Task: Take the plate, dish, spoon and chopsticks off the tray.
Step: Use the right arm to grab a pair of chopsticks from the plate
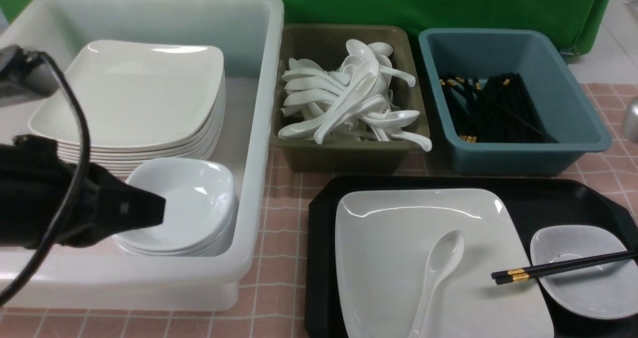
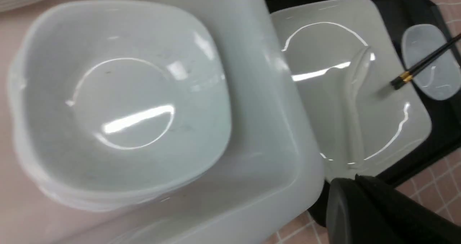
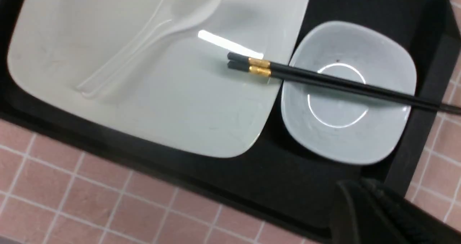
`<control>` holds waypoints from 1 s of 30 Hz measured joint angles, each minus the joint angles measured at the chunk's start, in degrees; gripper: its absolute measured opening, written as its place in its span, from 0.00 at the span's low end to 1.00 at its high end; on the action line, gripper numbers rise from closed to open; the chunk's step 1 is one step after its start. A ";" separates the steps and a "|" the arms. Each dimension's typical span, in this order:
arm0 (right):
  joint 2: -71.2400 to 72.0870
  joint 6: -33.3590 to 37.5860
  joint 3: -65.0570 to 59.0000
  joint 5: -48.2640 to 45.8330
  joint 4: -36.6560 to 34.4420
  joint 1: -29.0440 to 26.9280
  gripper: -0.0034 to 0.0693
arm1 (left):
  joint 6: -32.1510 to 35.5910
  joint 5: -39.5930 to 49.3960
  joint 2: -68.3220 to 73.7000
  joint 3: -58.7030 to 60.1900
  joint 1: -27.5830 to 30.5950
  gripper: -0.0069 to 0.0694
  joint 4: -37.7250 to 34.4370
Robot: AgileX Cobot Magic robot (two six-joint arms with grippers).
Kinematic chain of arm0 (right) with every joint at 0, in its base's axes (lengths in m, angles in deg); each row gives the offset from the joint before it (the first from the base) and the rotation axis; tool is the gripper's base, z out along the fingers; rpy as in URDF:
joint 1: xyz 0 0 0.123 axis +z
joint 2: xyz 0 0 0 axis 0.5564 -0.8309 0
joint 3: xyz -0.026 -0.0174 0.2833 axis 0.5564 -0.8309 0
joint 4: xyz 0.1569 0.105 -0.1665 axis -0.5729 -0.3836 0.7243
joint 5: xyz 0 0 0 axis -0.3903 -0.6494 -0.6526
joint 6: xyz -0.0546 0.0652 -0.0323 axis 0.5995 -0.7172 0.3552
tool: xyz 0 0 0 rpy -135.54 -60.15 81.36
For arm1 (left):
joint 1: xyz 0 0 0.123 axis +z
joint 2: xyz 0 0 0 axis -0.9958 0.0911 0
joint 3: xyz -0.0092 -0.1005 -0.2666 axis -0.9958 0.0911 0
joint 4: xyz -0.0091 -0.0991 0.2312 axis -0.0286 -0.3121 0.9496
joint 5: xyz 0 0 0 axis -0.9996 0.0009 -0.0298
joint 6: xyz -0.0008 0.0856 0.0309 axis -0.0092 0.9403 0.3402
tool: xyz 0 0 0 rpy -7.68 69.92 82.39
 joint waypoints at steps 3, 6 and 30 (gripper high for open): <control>-6.90 10.02 2.72 0.08 -3.71 -6.70 0.09 | 0.60 -1.16 1.97 0.00 -4.62 0.08 0.54; -13.50 18.14 3.90 0.15 -5.27 -12.70 0.12 | -0.32 -3.31 3.71 0.00 -12.53 0.08 0.68; -34.42 54.21 3.99 8.54 -6.52 -17.50 0.70 | -6.23 -8.25 29.81 -19.17 -40.20 0.08 10.68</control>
